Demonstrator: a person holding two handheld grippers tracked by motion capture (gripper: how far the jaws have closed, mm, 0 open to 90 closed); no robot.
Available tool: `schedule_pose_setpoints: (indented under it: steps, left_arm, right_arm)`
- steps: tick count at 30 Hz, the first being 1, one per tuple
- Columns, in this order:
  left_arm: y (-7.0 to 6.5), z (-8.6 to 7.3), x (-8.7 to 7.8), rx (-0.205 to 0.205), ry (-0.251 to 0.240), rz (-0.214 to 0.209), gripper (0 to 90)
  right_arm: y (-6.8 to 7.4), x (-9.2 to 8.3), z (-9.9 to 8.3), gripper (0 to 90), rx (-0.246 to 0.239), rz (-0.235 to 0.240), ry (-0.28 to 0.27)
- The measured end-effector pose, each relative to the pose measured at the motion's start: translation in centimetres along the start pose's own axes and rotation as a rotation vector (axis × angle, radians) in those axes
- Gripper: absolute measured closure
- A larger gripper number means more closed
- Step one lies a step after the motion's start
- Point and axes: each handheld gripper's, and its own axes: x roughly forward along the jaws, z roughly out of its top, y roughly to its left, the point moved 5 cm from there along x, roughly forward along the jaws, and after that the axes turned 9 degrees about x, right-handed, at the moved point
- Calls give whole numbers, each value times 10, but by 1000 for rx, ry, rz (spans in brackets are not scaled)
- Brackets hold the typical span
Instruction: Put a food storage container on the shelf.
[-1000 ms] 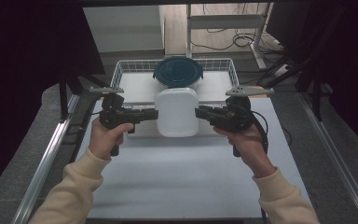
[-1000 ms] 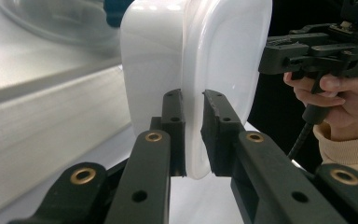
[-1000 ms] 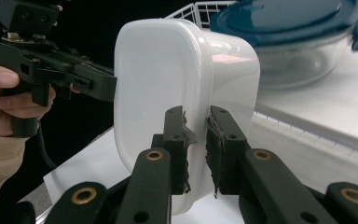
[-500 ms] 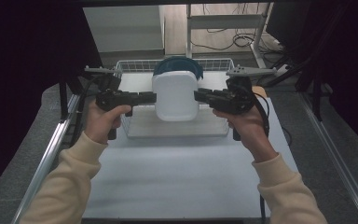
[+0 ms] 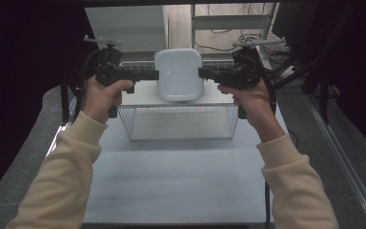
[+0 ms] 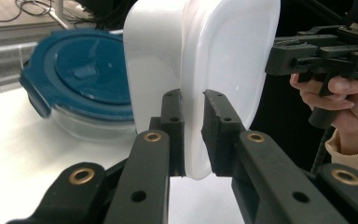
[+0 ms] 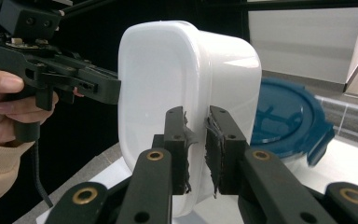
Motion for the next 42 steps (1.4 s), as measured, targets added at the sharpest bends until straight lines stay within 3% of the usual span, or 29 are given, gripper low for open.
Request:
schedule_pose_setpoints:
  steps: [12,25,30,42]
  left_arm:
    - [23,19,8,-45,16,-9,798]
    - [44,24,23,-124,37,-28,798]
    - [56,30,29,-203,19,-85,799]
    - [82,36,46,-330,-11,-124,760]
  right_arm:
    - [-15,15,23,780,32,12,13]
    - [-37,29,27,777,133,19,49]
    - [-46,35,32,759,179,23,59]
    - [-76,58,42,686,329,8,101]
